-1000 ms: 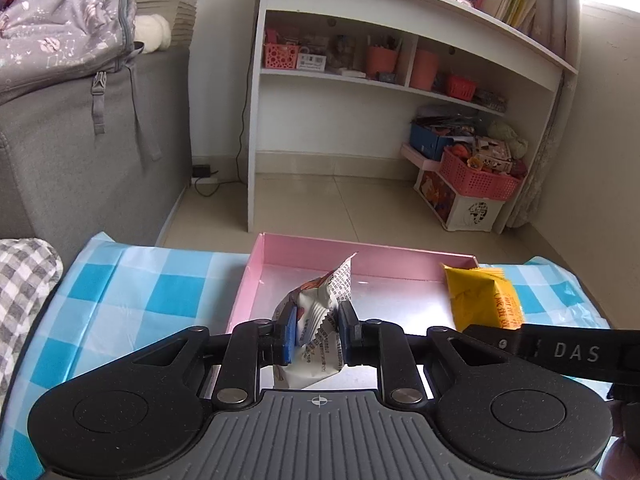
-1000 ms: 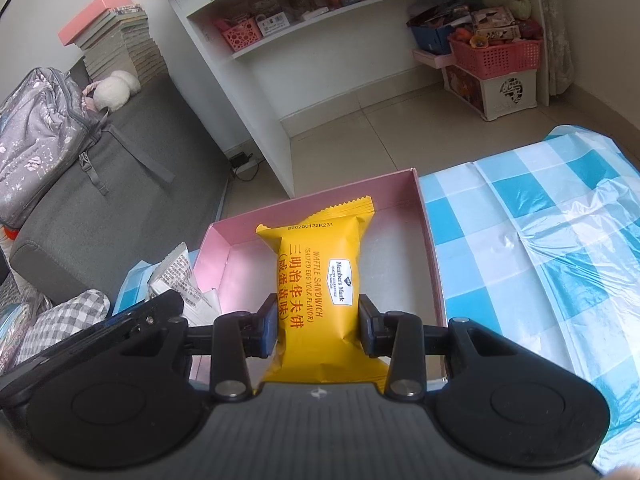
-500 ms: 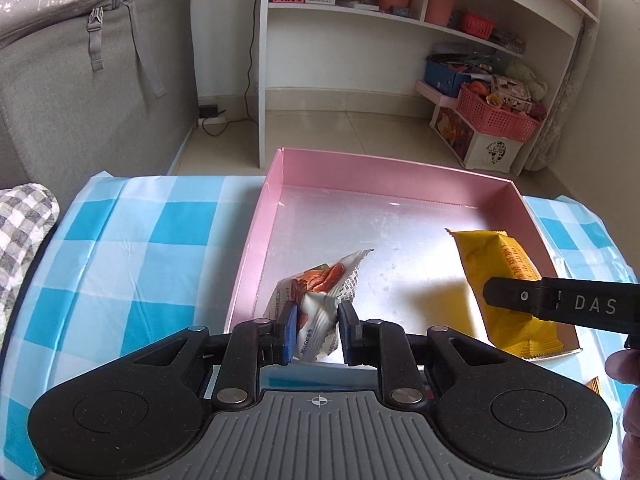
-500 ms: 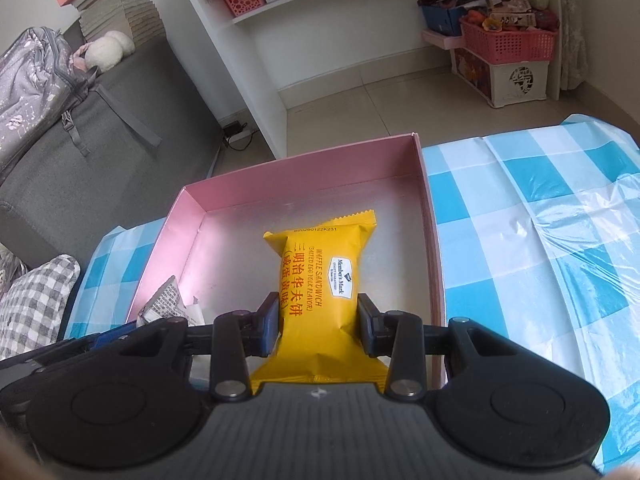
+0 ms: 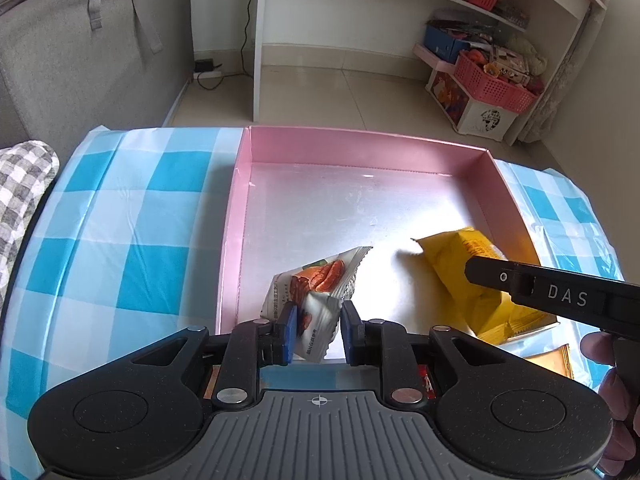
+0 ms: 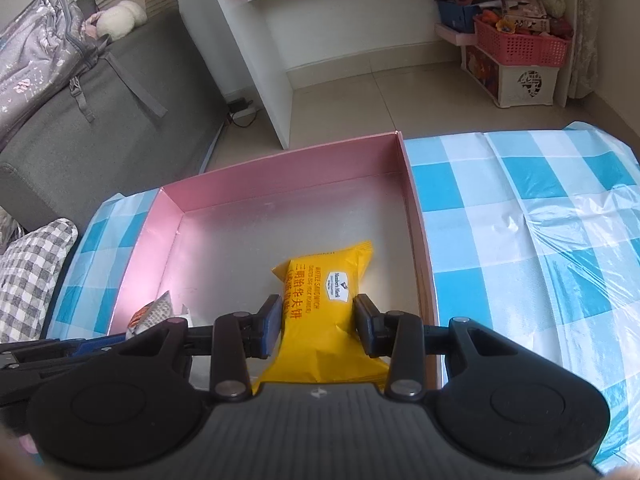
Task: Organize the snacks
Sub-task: 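Carry both snacks into the pink tray and open both tools, then lift both tools out of the tray back over the snacks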
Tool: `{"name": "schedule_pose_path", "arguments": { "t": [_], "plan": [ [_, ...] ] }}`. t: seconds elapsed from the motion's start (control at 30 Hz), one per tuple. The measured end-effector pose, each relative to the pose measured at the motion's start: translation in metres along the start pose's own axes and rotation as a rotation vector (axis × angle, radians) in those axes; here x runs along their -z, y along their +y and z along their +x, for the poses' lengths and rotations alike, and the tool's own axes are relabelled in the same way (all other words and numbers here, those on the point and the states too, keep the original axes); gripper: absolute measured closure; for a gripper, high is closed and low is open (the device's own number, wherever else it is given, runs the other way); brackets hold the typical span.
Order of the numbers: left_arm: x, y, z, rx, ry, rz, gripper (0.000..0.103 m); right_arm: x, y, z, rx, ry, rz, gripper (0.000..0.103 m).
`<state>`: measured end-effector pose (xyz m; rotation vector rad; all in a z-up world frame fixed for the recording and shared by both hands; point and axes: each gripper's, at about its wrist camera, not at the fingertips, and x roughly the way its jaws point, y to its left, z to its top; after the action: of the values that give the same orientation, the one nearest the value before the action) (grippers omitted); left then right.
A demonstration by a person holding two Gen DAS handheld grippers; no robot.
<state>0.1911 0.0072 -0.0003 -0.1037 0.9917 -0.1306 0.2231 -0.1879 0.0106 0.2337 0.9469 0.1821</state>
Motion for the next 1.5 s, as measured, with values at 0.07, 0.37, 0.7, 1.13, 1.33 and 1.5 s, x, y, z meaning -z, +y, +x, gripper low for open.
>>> {"name": "schedule_pose_path", "arguments": {
  "t": [0.07,0.37,0.7,1.13,1.33,1.5],
  "plan": [
    [0.002,0.001,-0.002,-0.004,-0.032,-0.015,0.076,-0.001,-0.001,-0.006,-0.008,-0.017,0.009,0.062],
    [0.008,-0.008,-0.024,-0.006,-0.078,-0.005,0.033,-0.001,-0.002,-0.033,-0.001,-0.045,0.003,0.03],
    [0.037,-0.008,-0.06,-0.028,-0.052,0.043,0.022,0.017,-0.008,-0.063,0.028,-0.021,0.023,0.021],
    [0.088,0.006,-0.098,-0.034,-0.031,0.074,0.009,0.056,-0.007,-0.091,-0.015,0.004,-0.006,0.007],
    [0.109,0.01,-0.102,-0.029,-0.03,0.096,0.008,0.076,-0.009,-0.093,-0.049,0.029,-0.017,0.005],
    [0.129,0.014,-0.106,-0.007,-0.024,0.147,0.008,0.095,-0.009,-0.091,-0.073,0.06,-0.071,0.005]
  ]
}}
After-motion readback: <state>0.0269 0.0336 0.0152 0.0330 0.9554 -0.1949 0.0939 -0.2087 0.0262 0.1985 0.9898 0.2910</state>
